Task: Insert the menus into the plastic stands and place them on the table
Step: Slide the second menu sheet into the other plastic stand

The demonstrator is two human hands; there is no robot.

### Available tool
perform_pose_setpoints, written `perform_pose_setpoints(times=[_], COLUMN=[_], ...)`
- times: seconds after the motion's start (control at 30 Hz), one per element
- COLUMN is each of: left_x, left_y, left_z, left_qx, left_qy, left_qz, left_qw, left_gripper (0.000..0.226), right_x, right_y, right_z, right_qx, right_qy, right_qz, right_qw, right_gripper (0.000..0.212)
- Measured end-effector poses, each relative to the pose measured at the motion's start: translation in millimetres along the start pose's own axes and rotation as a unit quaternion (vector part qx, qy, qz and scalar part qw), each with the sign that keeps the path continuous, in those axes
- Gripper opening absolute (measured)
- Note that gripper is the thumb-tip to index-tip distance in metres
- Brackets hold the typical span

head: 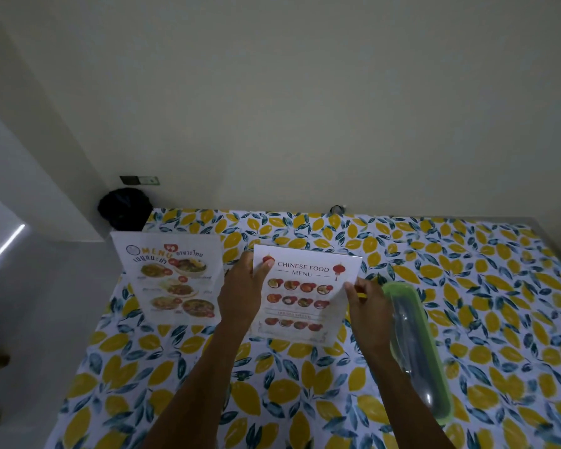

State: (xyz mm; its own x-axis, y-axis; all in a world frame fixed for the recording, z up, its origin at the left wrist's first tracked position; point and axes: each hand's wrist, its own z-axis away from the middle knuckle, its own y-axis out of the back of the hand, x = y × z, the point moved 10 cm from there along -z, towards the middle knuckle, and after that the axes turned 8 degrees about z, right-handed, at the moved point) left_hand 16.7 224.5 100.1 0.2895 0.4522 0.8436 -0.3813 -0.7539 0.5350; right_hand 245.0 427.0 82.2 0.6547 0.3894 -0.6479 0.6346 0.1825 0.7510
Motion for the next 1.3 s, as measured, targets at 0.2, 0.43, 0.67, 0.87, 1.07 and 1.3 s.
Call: perform_pose_setpoints(times=[0.2,0.43,0.67,0.87,1.07,1.3], left_x=[-6,-8,-15,-21,-19,-10], left_y=[-4,-4,-6,-9,-12,-1], left_z=[0,3,3,5,8,6], left_qx=[-0.014,-0.014,-0.011,-0.007,-0.014,-0.033], left_qy=[0.015,0.008,0.016,0.027,0.024,0.01], left_qz=[-0.008,-0.029,-0.022,-0.021,-0.026,-0.072], left_qw=[1.0,0.999,1.0,0.999,0.999,0.997], left_gripper=[0.032,0.031,0.042,0.037,0.037,0.038], right_x=[5,12,16,19,19,15], right_y=[-5,-13,-17,-21,-20,-17], right_z=[1,2,1,2,9,11], right_qx=[-0.013,-0.015,-0.023,-0.023,-0.023,-0.048], right_qy=[-0.023,-0.02,-0.019,-0.013,-0.001,-0.006], right_qz=[0.018,0.009,0.016,0.01,0.02,0.049], right_qw=[0.999,1.0,0.999,1.0,1.0,0.998], right_gripper=[0.025,0.025,0.025,0.022,0.02,0.018])
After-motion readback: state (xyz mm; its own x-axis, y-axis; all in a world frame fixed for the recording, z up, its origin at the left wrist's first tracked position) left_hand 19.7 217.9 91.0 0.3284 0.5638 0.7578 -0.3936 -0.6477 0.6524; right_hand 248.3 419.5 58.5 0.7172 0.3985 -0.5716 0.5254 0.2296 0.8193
